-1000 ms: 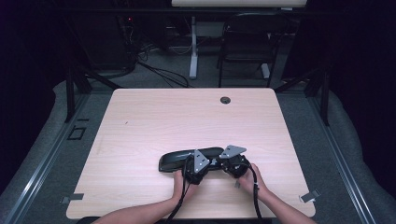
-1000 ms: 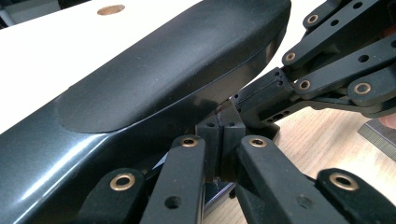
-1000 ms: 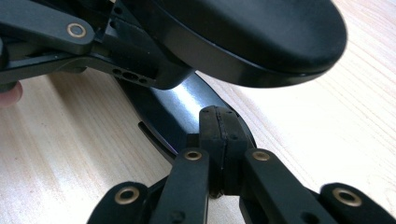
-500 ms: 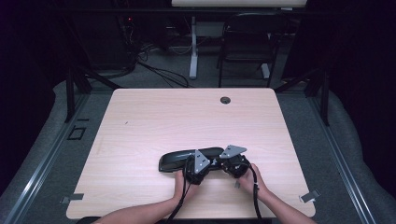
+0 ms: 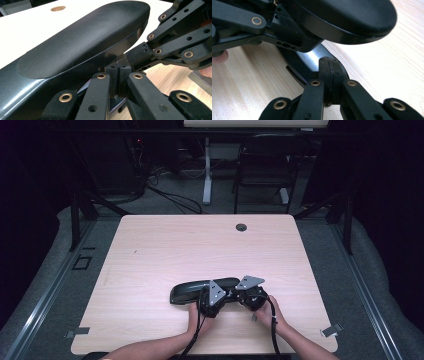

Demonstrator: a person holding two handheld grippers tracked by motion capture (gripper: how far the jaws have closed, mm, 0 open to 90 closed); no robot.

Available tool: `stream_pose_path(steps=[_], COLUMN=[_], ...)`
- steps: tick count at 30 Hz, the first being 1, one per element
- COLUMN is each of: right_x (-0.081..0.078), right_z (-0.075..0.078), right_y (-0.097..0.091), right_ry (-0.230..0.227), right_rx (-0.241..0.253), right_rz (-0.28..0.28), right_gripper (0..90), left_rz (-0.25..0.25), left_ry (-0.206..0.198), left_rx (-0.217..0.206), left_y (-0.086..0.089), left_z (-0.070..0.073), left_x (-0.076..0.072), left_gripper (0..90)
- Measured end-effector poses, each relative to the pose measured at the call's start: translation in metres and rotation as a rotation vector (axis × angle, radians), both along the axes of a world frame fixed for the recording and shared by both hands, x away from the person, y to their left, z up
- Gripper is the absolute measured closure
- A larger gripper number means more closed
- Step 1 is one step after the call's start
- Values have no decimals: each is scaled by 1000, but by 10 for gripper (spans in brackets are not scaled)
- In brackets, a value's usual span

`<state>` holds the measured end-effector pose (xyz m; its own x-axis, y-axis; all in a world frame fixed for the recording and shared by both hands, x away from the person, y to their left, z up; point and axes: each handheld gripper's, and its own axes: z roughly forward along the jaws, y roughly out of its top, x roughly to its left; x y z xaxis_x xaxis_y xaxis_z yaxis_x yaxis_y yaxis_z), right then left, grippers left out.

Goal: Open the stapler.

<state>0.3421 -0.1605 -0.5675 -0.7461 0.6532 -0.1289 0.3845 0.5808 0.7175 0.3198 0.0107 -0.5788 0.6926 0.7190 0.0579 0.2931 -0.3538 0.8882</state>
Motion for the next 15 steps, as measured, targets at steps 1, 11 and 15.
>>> stream_pose_path(steps=[1,11,15], right_x=[0,0,0], right_z=[0,0,0], right_y=[0,0,0], right_ry=[-3,-2,-2], right_rx=[0,3,4], right_rz=[-2,-4,-4], right_gripper=[900,900,900], left_rz=[3,2,3], left_ry=[2,1,4], left_rx=[-4,-13,-11], left_y=[0,-4,-4], left_z=[0,-1,0], left_x=[-1,0,0], left_gripper=[900,900,900])
